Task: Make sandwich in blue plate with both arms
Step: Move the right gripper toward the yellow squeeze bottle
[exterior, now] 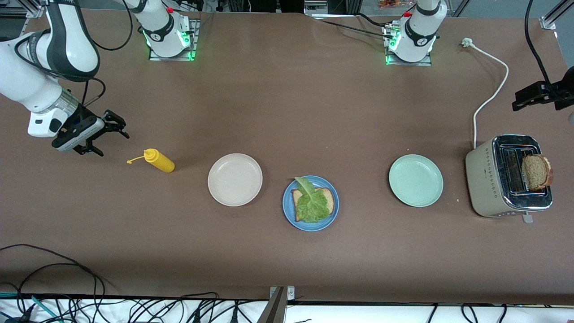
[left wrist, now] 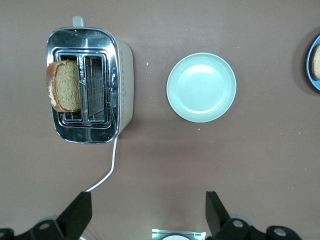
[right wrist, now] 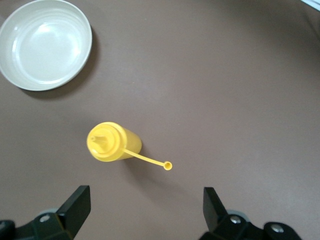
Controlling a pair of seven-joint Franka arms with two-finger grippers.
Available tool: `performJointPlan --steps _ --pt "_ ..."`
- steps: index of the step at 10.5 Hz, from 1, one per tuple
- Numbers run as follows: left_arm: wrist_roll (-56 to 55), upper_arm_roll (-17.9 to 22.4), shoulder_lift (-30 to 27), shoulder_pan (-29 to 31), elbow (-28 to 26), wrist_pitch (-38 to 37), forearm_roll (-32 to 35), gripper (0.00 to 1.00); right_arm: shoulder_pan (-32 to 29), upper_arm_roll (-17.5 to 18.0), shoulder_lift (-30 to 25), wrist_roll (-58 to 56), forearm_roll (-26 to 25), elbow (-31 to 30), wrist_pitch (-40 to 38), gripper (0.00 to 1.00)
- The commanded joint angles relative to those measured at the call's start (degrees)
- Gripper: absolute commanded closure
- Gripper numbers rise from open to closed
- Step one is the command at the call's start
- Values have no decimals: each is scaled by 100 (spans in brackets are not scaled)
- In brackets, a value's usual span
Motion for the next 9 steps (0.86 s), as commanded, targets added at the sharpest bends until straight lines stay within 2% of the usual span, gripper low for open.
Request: performJointPlan --steps 1,3,4,5,8,9 --pt "-45 18 -14 11 74 -83 -114 0 81 0 -189 -188 216 -726 1070 0" --pt "-45 10 -14 -6 74 -83 -114 0 81 0 -215 -449 549 -745 1063 0" --pt "-45 10 -14 -7 74 -83 -114 0 81 -8 -198 -817 1012 -745 1019 0" --pt "-45 10 -14 -7 74 -83 -114 0 72 -8 -163 -1543 1617 -745 966 0" --pt "-45 10 -14 -7 74 -83 -114 0 37 -52 266 -4476 4330 -666 449 0" --pt "-45 10 -14 -7 74 -83 -114 0 28 -78 416 -5060 4878 -657 412 0"
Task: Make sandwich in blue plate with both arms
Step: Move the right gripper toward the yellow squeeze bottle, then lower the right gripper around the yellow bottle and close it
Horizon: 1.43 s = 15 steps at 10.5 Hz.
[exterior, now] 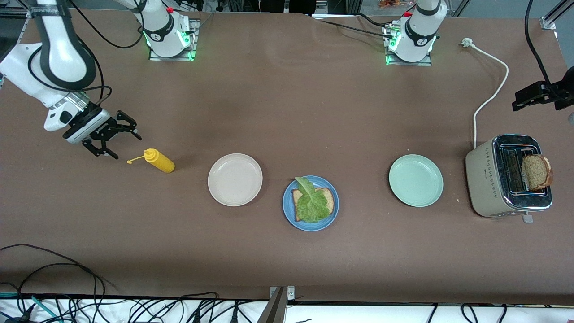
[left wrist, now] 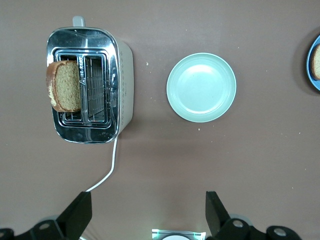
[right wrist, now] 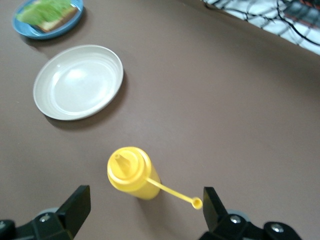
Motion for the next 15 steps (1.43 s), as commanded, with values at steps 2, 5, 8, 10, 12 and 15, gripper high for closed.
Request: performJointPlan --steps 2,5,8,10,12,15 --pt "-45 10 -14 -7 74 -83 -122 0 -40 -67 349 -1556 1318 16 -227 0" --pt "-45 10 -14 -16 74 -83 -114 0 -136 -451 489 -2020 1318 16 -831 0" --pt "-45 1 -14 -16 74 -83 -114 0 -303 -620 700 -2600 1440 33 -1192 0" --pt "-45 10 -14 -16 74 -83 -114 0 -400 -620 1077 -3205 1939 182 -1596 0" --pt "-45 1 -14 -16 74 -83 -122 0 -514 -620 1472 -3603 2283 288 -1983 0" --pt "-45 1 -14 -16 74 -83 -122 0 -620 -611 1702 -3832 2346 402 -2195 0"
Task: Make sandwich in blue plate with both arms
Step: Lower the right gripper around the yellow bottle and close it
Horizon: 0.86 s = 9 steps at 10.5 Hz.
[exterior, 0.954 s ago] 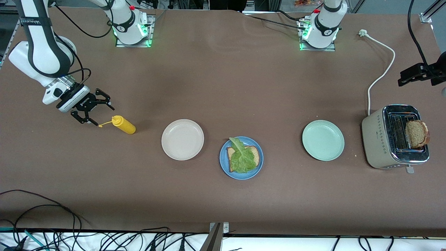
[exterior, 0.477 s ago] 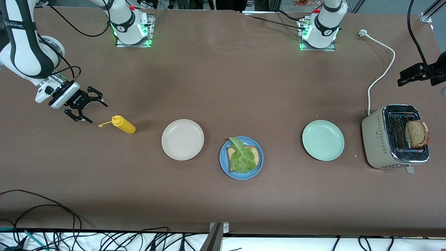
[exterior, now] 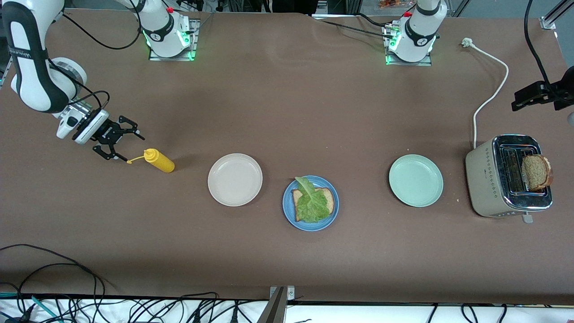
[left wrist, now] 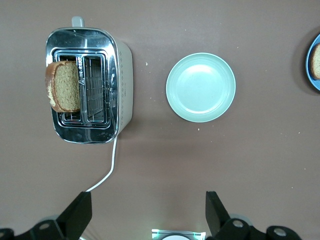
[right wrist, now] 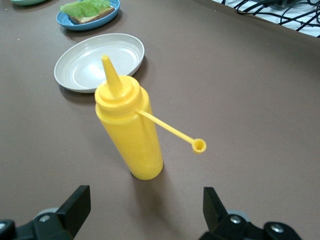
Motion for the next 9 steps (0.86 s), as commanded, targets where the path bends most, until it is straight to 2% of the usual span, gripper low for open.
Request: performJointPlan --steps 1,6,9 --pt "-45 14 -14 -14 74 -83 -122 0 -135 -5 383 -411 338 264 -450 0" --pt "-45 14 -14 -23 74 -83 -122 0 -450 13 1411 -1044 690 923 -1907 0" --pt "-45 14 -14 -23 74 -83 -122 0 -460 30 1659 -1089 805 1065 -2192 0"
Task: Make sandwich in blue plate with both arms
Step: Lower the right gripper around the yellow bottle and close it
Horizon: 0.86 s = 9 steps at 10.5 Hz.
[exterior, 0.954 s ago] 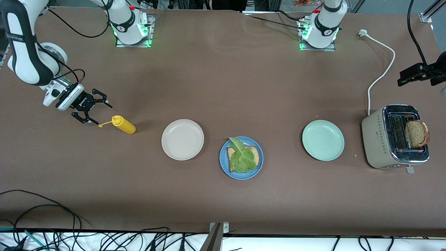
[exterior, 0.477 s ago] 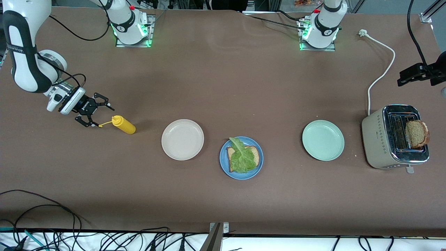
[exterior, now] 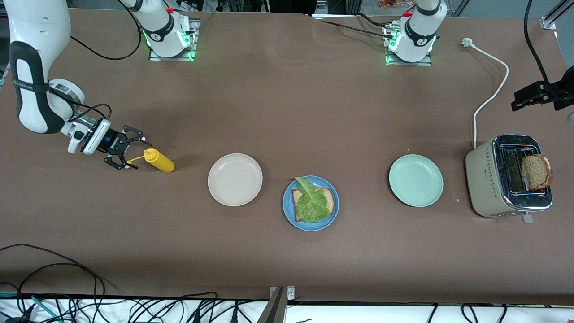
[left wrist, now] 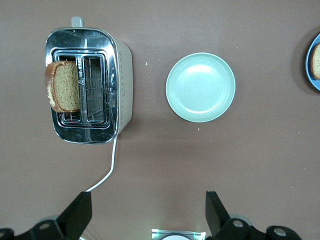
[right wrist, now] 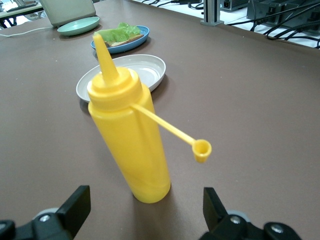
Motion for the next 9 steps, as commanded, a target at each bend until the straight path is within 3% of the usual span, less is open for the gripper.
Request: performJointPlan --steps 1,5,9 --pt "-45 17 -15 -21 74 -83 -111 0 -48 46 235 -103 179 200 -244 0" --pt "-45 17 -15 -12 74 -83 -111 0 -48 64 734 -103 380 639 -849 0" --pt "-45 17 -15 -12 74 -83 -120 0 -48 222 780 -103 539 666 -877 0"
